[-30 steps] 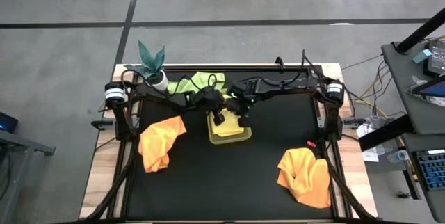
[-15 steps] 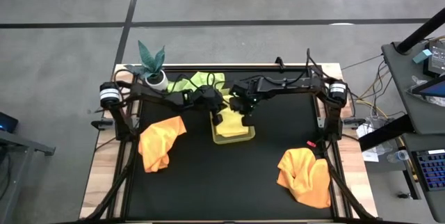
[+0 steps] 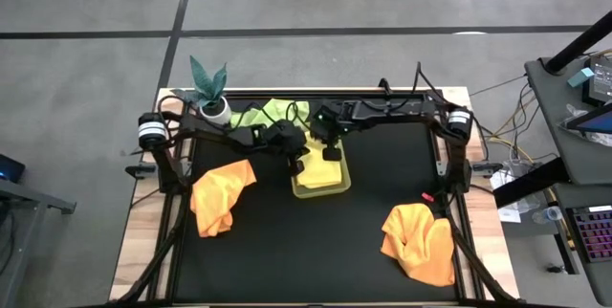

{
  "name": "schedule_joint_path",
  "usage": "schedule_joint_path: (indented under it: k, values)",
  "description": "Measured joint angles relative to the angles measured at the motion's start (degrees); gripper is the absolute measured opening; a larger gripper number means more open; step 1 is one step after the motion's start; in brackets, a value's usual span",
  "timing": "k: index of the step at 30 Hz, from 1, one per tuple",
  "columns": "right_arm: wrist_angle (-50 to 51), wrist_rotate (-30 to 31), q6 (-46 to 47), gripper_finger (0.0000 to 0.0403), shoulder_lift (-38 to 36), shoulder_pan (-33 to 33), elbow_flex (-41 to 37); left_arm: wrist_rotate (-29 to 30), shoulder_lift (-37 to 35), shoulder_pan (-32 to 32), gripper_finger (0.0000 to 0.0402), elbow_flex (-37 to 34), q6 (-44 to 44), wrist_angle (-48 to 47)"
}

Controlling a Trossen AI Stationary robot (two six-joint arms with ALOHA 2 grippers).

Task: Fold microfiber towels
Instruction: Put the folded yellow microfiber cloth yellow microfiber cloth into the bin

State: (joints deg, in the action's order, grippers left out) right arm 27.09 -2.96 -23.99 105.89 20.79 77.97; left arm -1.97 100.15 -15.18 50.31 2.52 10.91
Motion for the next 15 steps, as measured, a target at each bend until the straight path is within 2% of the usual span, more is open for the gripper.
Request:
schedule_joint_path:
  k: [5,15]
  values:
    - [-0.04,3.00,-0.01,0.0009,0.48,1.39,-0.22,-1.01,0.39,0.04,0.0000,-0.07,0.07,-1.45]
    - [0.35,3.08,0.00,0.0009,0.13,2.13,-0.22,-1.05,0.22,0.17,0.0000,-0.03,0.07,-1.56]
